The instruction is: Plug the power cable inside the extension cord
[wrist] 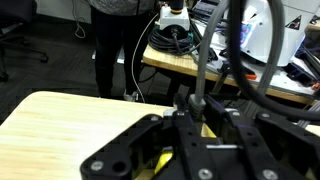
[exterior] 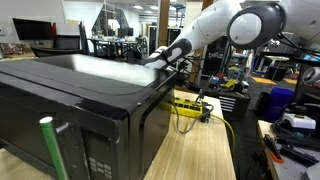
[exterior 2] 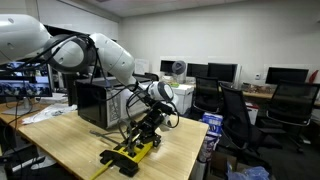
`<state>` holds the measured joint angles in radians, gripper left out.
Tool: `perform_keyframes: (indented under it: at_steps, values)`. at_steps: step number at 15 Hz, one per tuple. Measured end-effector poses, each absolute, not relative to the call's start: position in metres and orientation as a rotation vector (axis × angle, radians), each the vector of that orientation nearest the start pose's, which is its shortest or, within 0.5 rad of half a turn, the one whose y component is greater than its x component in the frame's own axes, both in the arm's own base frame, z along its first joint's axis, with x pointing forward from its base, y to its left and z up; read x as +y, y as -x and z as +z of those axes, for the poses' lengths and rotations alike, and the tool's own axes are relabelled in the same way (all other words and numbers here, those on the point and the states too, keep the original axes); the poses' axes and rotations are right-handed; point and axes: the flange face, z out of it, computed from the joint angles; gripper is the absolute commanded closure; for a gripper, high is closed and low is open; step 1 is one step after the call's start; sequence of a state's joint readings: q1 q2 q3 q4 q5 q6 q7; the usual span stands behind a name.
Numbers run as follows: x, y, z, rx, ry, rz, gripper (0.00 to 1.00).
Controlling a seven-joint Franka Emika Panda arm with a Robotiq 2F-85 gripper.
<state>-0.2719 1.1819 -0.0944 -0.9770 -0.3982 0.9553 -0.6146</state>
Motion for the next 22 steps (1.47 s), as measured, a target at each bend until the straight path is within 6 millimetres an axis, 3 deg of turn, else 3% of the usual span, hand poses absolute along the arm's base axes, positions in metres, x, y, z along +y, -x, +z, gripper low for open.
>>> perform_keyframes:
  at_steps: [22]
  values:
    - [-0.253, -0.586, 0.116, -0.274, 2.421, 1.849, 0.95]
